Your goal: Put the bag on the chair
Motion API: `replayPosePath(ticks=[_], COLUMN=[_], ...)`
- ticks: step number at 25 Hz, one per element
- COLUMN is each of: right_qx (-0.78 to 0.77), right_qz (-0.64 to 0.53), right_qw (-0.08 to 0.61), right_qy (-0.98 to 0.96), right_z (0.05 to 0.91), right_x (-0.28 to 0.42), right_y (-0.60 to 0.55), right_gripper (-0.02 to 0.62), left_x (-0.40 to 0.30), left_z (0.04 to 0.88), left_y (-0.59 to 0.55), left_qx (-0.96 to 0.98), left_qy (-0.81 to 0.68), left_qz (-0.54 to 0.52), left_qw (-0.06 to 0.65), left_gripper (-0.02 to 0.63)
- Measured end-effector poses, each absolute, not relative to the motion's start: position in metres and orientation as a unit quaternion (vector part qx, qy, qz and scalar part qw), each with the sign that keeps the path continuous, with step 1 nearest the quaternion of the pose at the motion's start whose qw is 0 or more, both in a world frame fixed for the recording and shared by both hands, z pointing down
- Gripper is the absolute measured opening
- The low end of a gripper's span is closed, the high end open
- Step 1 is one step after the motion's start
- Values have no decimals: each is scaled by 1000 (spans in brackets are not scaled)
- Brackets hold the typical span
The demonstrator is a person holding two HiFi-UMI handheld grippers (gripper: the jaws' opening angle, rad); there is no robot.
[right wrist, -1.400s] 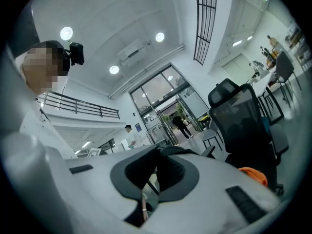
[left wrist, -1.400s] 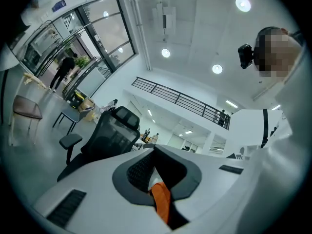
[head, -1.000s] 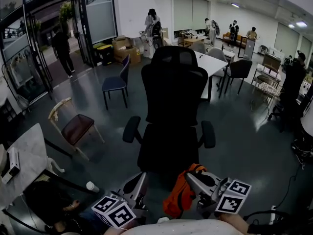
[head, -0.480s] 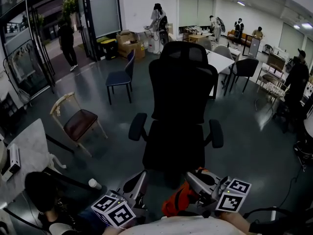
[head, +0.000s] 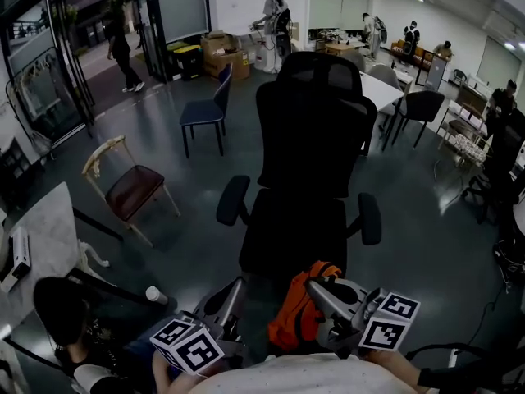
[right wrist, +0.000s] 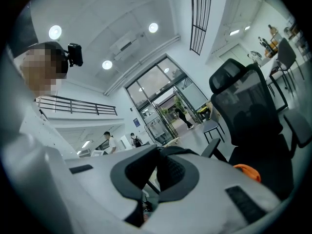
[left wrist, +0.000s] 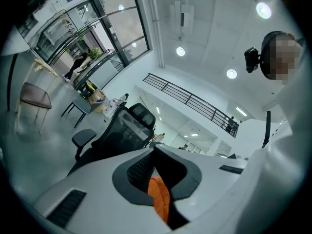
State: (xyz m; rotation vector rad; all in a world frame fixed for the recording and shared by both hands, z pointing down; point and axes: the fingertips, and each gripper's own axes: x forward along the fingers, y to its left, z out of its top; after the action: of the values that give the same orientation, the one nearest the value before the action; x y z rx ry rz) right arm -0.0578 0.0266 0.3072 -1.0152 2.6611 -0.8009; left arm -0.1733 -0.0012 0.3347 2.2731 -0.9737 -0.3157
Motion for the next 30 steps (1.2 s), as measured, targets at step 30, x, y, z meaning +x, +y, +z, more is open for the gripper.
replayPosePath(ticks=[30], right_qx=[-243], right_qz=[-269], right_qw=[71], right_qy=[929], right_z=[299], right_x=[-55], right_y=[-185], right_gripper=[-2], left_x=[-189], left_z=[334], left_y=[-158], left_qx=[801], left_qy=[-489], left_qz=[-153], left_qw=[308], left_gripper=[-3])
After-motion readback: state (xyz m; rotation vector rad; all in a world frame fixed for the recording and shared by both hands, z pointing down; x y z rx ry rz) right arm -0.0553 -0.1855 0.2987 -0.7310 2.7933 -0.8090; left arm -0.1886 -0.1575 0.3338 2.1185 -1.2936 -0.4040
